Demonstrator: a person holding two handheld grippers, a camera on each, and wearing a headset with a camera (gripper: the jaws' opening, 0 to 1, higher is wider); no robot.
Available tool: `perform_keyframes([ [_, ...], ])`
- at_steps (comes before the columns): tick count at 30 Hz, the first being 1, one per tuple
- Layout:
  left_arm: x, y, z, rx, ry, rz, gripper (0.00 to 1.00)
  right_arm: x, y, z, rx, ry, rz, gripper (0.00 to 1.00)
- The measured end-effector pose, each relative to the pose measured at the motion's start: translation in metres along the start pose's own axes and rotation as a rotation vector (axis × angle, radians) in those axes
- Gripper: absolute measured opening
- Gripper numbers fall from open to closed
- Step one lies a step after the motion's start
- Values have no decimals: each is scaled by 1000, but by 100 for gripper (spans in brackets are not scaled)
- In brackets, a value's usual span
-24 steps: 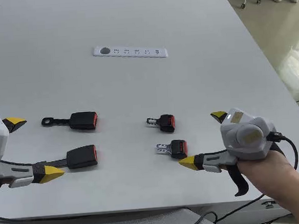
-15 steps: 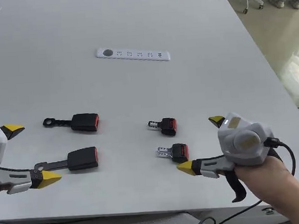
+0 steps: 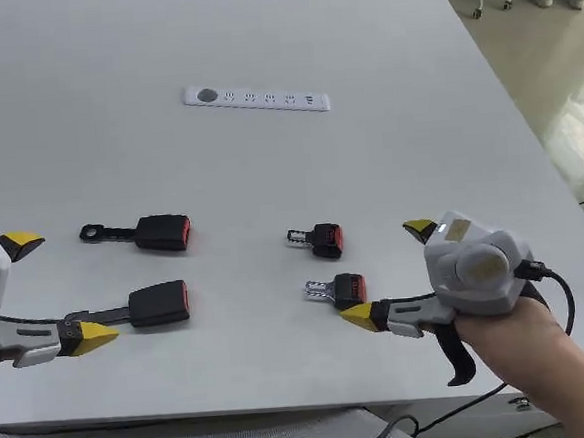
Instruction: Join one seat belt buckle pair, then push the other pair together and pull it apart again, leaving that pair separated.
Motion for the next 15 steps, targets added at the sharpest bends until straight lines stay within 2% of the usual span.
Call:
perform_keyframes([
  [10, 2, 5, 1, 14, 5, -3, 91, -2, 1, 3, -34, 15, 5, 100],
  [15, 5, 7, 0, 24, -3, -6, 93, -3, 2, 3, -53, 13, 7, 100],
])
Point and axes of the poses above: the centre of the closed fingertips' face, and the gripper's own axes: x roughly backward along the fingers, z roughly to its right, y roughly out of its underside, the point moved 2 cm from there along x, roughly backward along the fingers, and after that the axes turned 12 degrees about -x, right-handed, at the moved point
